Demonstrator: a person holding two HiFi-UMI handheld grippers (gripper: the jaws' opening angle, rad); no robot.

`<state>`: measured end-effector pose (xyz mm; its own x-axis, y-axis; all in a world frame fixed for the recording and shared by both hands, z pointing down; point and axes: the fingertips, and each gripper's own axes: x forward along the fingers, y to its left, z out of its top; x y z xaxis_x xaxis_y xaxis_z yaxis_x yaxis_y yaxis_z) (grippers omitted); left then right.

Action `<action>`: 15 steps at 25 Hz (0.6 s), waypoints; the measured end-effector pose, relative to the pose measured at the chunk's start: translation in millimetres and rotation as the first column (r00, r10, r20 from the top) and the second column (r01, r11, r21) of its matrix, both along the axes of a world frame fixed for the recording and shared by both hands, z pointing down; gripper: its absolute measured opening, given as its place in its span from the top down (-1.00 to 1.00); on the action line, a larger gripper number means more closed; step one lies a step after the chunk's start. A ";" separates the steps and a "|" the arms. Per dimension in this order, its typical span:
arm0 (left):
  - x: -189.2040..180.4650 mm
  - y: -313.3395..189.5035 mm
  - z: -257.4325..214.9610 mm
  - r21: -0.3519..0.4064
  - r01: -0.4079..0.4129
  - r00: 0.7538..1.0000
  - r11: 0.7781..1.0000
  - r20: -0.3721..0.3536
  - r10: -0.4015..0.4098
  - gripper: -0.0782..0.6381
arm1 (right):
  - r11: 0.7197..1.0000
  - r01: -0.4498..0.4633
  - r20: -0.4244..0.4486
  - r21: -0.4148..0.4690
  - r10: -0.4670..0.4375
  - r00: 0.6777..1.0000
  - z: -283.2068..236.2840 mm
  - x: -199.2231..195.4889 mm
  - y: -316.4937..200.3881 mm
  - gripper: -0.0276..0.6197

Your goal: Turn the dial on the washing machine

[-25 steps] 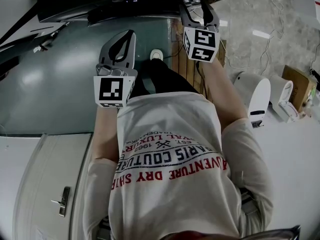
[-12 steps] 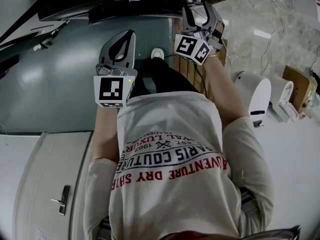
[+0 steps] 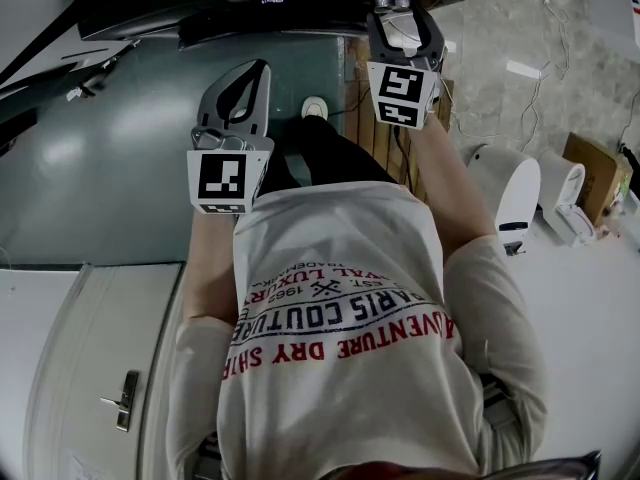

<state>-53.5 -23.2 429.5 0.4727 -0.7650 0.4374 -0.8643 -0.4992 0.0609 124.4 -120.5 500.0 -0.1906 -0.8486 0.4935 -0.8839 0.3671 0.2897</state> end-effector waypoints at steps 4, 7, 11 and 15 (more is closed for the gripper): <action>0.8 -0.6 -0.8 0.007 -0.010 1.000 1.000 0.016 0.010 0.74 | 0.998 -0.043 0.108 -0.052 0.049 0.993 -1.8 1.5 -0.9 0.04; 0.4 -0.9 -2.3 0.014 -0.015 1.000 1.000 0.024 0.015 0.74 | 0.998 -0.035 0.120 -0.047 0.041 0.992 -0.4 2.8 -1.0 0.04; -0.4 1.1 -0.6 0.006 -0.012 0.999 1.000 0.041 0.012 0.74 | 0.999 -0.024 0.119 -0.027 0.027 0.993 -0.6 5.3 -0.1 0.04; -1.3 2.3 1.4 0.001 -0.012 0.999 1.000 0.052 0.012 0.74 | 0.998 0.017 -0.054 0.060 -0.014 0.998 -2.6 3.2 4.3 0.03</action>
<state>-54.8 -21.0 430.9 0.4584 -0.7603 0.4603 -0.8603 -0.5096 0.0151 127.6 -116.2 497.5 -0.1784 -0.8744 0.4512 -0.8610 0.3607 0.3586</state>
